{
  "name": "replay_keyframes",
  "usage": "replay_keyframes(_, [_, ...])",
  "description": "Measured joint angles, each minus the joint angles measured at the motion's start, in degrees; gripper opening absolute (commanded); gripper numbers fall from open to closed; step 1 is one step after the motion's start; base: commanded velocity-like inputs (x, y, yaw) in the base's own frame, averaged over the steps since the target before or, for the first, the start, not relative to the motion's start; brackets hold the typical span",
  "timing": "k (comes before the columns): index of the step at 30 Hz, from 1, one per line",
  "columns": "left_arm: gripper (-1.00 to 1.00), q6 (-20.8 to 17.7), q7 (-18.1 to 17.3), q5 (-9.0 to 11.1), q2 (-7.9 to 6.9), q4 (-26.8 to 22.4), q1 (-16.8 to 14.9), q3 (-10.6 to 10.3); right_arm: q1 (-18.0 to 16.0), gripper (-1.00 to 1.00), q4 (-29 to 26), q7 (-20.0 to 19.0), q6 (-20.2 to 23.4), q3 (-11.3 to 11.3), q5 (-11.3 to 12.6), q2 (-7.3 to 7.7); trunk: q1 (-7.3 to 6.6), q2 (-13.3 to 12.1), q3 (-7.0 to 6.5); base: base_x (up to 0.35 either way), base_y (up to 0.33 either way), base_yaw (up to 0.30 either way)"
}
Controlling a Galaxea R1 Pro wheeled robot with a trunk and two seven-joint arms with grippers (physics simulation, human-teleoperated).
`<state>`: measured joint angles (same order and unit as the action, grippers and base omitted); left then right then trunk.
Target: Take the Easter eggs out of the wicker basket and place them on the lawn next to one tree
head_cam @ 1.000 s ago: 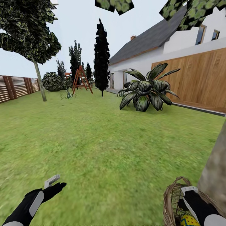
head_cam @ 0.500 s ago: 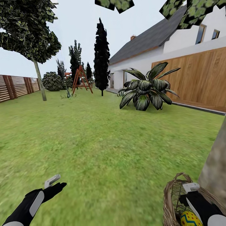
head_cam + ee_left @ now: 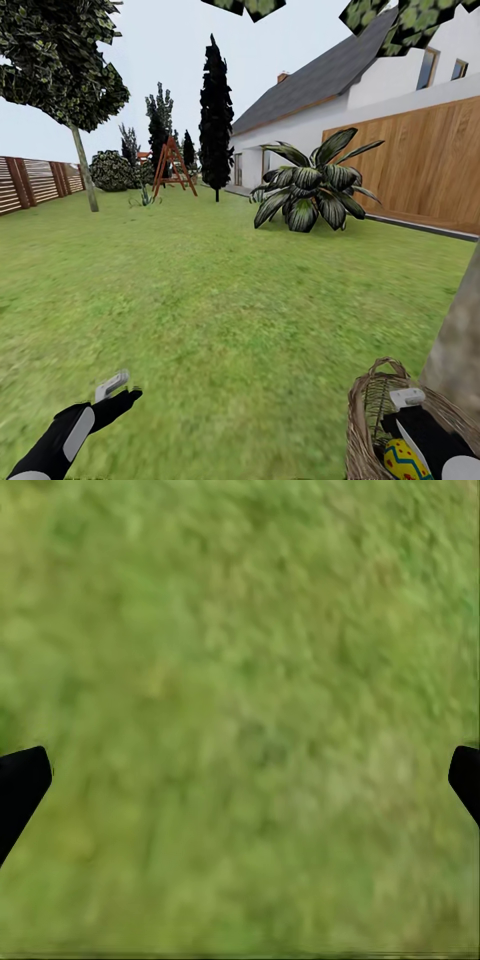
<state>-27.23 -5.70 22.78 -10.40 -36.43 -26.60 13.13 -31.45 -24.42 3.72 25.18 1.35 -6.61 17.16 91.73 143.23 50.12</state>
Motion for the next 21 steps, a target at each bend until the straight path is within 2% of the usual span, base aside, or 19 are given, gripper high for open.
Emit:
replay_keyframes(5, [1.00, 0.02, 0.00, 0.01, 0.05, 0.34, 0.00, -0.09, 0.00, 1.00, 0.00, 0.00, 0.00, 0.00, -0.01, 0.49, 0.13, 0.07, 1.11, 0.000, 0.000, 0.000])
replay_keyframes(8, [1.00, 0.02, 0.00, 0.02, 0.55, 0.43, 0.00, -0.10, 0.00, 1.00, 0.00, 0.00, 0.00, 0.00, 0.00, 0.71, 0.21, 0.11, 1.77, 0.000, 0.000, 0.000])
replay_keyframes(21, [1.00, 0.02, 0.00, 0.01, 0.70, 0.45, -0.01, -0.10, 0.00, 1.00, -0.06, 0.00, 0.00, 0.01, 0.09, 0.67, 0.54, 0.28, 4.66, 0.000, 0.000, 0.000])
